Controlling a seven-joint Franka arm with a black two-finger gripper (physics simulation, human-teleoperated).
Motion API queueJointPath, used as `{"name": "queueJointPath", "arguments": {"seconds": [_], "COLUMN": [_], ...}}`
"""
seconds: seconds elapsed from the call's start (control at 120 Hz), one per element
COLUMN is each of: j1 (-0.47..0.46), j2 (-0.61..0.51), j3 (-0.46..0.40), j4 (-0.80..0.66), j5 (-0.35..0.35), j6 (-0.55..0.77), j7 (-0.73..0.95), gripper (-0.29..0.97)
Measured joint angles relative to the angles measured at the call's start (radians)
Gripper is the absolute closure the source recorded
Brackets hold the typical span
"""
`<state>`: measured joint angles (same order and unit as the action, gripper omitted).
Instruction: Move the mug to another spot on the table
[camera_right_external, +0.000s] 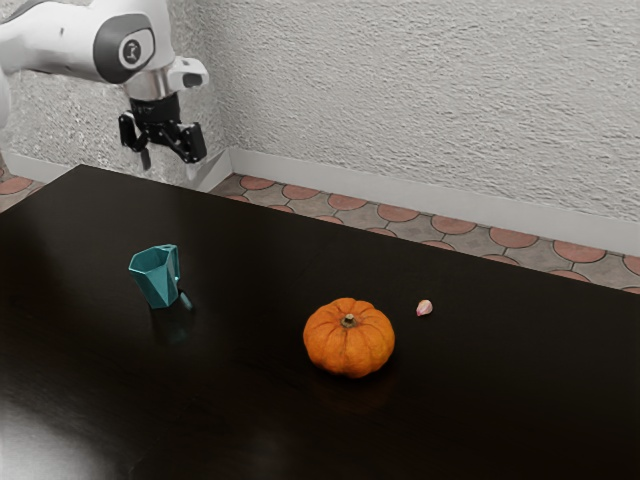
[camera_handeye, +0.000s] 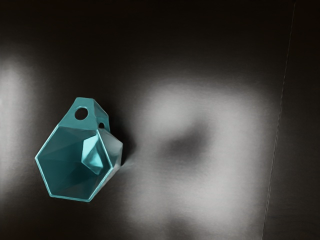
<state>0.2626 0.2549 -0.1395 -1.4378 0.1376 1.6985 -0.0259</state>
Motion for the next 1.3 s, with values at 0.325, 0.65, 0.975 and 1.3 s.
{"name": "queueJointPath", "arguments": {"seconds": [0.325, 0.65, 0.975, 1.3], "j1": [0.031, 0.094, 0.101, 0.099], "j2": [0.174, 0.335, 0.368, 0.464], "j3": [0.038, 0.039, 0.021, 0.017], "j4": [-0.001, 0.058, 0.101, 0.175], "j5": [-0.007, -0.005, 0.054, 0.083], "j6": [0.046, 0.096, 0.145, 0.152], "j7": [0.000, 0.023, 0.099, 0.187], "gripper": [0.00, 0.00, 0.15, 0.18]}}
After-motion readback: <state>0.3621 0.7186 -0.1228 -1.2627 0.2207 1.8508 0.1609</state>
